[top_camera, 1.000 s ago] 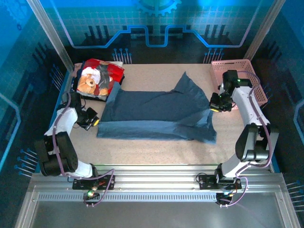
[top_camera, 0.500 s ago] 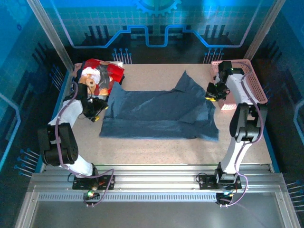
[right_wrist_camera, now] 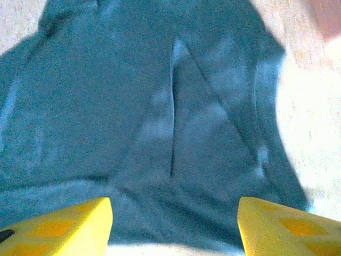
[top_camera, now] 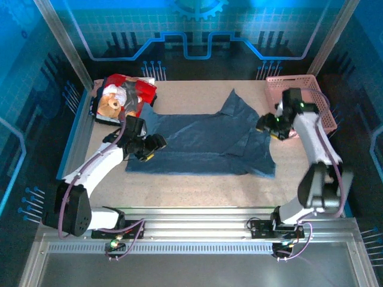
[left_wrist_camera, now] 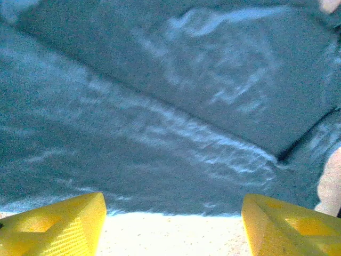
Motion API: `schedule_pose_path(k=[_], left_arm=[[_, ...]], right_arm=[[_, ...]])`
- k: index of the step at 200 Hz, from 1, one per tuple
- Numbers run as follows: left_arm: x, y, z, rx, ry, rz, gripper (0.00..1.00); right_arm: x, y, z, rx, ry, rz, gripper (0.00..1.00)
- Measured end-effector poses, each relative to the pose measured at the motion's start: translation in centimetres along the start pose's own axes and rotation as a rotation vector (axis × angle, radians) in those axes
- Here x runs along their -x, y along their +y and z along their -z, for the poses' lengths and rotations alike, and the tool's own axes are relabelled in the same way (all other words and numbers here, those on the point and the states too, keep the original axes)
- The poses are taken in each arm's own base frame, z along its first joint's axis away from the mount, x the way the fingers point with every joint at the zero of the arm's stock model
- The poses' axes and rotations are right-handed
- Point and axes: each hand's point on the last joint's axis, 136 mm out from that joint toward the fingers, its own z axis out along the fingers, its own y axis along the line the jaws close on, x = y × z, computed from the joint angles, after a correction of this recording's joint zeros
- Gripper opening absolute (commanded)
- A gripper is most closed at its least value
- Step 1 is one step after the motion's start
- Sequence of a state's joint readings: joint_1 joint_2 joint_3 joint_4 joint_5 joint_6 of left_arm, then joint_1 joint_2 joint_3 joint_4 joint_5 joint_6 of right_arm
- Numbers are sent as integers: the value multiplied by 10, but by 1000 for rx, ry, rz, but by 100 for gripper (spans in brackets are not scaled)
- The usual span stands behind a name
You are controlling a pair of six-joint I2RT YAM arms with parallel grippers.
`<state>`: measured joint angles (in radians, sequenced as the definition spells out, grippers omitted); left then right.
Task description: Fold and stack the t-shirts
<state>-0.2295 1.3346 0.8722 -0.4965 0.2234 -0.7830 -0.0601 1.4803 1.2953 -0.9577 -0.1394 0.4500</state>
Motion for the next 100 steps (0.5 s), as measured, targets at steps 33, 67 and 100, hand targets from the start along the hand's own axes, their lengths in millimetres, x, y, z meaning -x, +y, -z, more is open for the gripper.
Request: schedule_pose_path(k=[33, 67, 100], left_arm=[[-7, 12, -30, 38, 47, 31, 64], [-4, 31, -58, 117, 59, 75, 61], [8, 62, -60, 221, 13, 139, 60]], right_arm=[[-80, -41, -34, -63, 136, -120, 53], [-121, -76, -83, -188, 296, -241, 51], [-115, -91, -103, -280, 306, -295, 50]])
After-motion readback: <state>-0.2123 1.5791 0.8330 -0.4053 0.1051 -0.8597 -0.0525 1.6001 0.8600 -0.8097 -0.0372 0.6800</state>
